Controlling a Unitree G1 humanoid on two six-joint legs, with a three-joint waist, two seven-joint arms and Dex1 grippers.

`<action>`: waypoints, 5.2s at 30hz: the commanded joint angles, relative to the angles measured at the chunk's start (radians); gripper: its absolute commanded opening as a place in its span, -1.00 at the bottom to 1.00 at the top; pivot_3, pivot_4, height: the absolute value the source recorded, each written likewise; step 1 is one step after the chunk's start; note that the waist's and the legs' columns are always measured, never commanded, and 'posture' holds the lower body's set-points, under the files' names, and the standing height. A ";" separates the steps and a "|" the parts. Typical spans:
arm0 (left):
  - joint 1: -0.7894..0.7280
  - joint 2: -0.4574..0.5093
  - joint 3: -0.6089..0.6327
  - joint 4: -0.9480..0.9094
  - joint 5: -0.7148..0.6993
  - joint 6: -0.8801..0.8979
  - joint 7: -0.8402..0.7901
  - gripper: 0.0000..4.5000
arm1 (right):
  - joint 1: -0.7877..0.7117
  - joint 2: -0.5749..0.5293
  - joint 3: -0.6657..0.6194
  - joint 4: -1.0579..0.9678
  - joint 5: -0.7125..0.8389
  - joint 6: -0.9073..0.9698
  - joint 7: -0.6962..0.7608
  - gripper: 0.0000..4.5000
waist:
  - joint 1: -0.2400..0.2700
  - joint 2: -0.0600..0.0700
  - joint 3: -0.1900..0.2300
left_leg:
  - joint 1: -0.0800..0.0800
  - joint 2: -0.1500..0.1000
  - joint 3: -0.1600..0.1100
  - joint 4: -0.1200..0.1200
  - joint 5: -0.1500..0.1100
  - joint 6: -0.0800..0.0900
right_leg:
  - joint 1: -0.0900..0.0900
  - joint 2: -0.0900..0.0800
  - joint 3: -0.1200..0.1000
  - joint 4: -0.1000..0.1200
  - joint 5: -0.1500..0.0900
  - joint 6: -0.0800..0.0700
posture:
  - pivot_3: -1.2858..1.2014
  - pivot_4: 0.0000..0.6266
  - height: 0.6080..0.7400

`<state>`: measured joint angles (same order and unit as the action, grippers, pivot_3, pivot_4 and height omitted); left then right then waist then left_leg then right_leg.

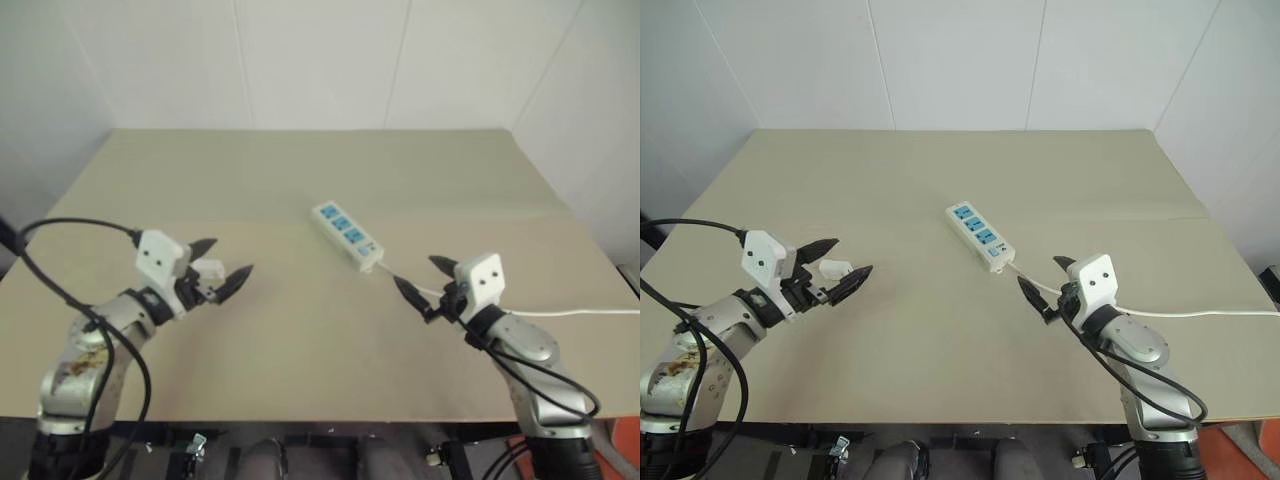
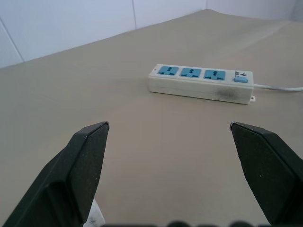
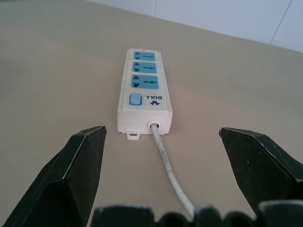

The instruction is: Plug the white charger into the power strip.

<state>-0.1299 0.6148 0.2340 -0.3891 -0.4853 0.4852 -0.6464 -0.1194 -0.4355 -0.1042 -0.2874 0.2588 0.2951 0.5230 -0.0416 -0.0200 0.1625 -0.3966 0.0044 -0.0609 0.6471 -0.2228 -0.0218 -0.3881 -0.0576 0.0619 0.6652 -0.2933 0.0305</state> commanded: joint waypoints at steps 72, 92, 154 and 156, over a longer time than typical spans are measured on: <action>0.027 0.000 0.011 -0.103 -0.121 0.022 0.018 0.99 | -0.614 0.241 0.076 1.013 -0.166 -0.451 -0.062 1.00 | -0.020 0.000 0.000 | 0.005 0.007 0.007 -0.002 0.000 0.000 | 0.000 0.003 0.007 0.002 0.002 0.000 | 0.03 -0.52 1.00; 0.018 0.005 0.011 -0.091 -0.122 0.022 -0.004 0.99 | -0.641 0.269 0.070 1.136 -0.171 -0.431 -0.062 1.00 | -0.029 0.000 0.000 | 0.006 0.008 0.008 -0.003 0.000 0.000 | 0.000 0.004 0.008 0.002 0.002 -0.001 | 0.03 -0.52 1.00; -0.486 0.550 -0.229 0.523 0.165 -0.172 -0.733 1.00 | -0.387 0.133 0.360 0.613 -0.037 -0.408 0.726 0.53 | -0.027 -0.003 0.010 | 0.004 0.013 0.010 -0.004 0.000 0.000 | -0.004 0.013 0.007 0.001 0.003 -0.001 | 0.03 -0.52 1.00; -0.538 0.547 -0.281 0.561 0.228 -0.212 -0.758 1.00 | -0.390 0.137 0.362 0.631 -0.044 -0.418 0.724 0.53 | -0.026 -0.003 0.010 | 0.003 0.013 0.010 -0.004 0.000 0.000 | -0.005 0.013 0.007 0.001 0.003 -0.001 | 0.03 -0.52 1.00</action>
<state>-0.6284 1.1417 -0.0328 0.1576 -0.3052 0.3181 -1.3818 -0.4929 -0.3117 0.2614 0.3585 0.2056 -0.0842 1.2412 -0.0679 -0.0234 0.1728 -0.3939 0.0170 -0.0514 0.6431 -0.2228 -0.0221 -0.3932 -0.0440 0.0690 0.6667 -0.2907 0.0292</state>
